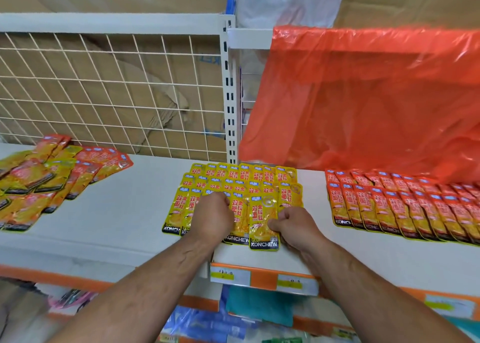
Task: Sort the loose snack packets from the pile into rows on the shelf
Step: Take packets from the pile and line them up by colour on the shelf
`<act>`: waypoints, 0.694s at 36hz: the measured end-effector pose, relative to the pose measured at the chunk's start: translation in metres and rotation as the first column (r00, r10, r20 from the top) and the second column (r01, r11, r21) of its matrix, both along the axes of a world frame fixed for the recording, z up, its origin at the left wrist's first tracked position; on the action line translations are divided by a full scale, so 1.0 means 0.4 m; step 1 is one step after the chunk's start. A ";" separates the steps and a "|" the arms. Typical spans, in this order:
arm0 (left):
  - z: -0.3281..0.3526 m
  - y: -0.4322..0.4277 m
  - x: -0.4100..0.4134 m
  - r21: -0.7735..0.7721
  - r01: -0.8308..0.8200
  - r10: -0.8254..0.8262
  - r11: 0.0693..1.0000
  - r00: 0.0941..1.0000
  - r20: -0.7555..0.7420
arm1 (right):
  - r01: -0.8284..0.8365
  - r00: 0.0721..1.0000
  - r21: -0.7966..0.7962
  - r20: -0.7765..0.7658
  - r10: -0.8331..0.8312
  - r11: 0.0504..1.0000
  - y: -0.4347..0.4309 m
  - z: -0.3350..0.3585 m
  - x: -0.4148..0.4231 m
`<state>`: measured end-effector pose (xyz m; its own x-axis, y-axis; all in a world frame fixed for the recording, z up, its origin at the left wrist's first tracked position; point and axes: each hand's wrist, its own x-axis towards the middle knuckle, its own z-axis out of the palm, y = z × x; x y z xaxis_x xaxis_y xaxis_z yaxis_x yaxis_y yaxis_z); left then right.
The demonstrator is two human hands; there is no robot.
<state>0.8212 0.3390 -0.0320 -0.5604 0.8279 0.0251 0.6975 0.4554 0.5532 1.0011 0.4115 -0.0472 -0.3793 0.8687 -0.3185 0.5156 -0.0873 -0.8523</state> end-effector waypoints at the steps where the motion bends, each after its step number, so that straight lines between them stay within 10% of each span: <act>1: -0.001 -0.001 0.000 0.003 0.004 -0.004 1.000 1.000 0.000 | 0.001 1.000 -0.002 0.001 -0.001 1.000 -0.002 0.001 -0.001; 15: -0.004 -0.006 -0.010 0.026 0.095 -0.094 0.995 0.995 -0.035 | 0.065 0.997 -0.066 0.035 -0.062 0.996 -0.024 0.040 -0.026; 25: 0.005 -0.019 -0.016 0.031 0.196 -0.190 0.980 0.972 -0.138 | 0.027 0.933 0.182 0.349 -0.090 0.983 -0.039 0.054 -0.054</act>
<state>0.8146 0.3313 -0.0300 -0.3790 0.9165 0.1279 0.8390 0.2821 0.4653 0.9795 0.3960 -0.0254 -0.2158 0.9392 -0.2672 0.7850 0.0041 -0.6195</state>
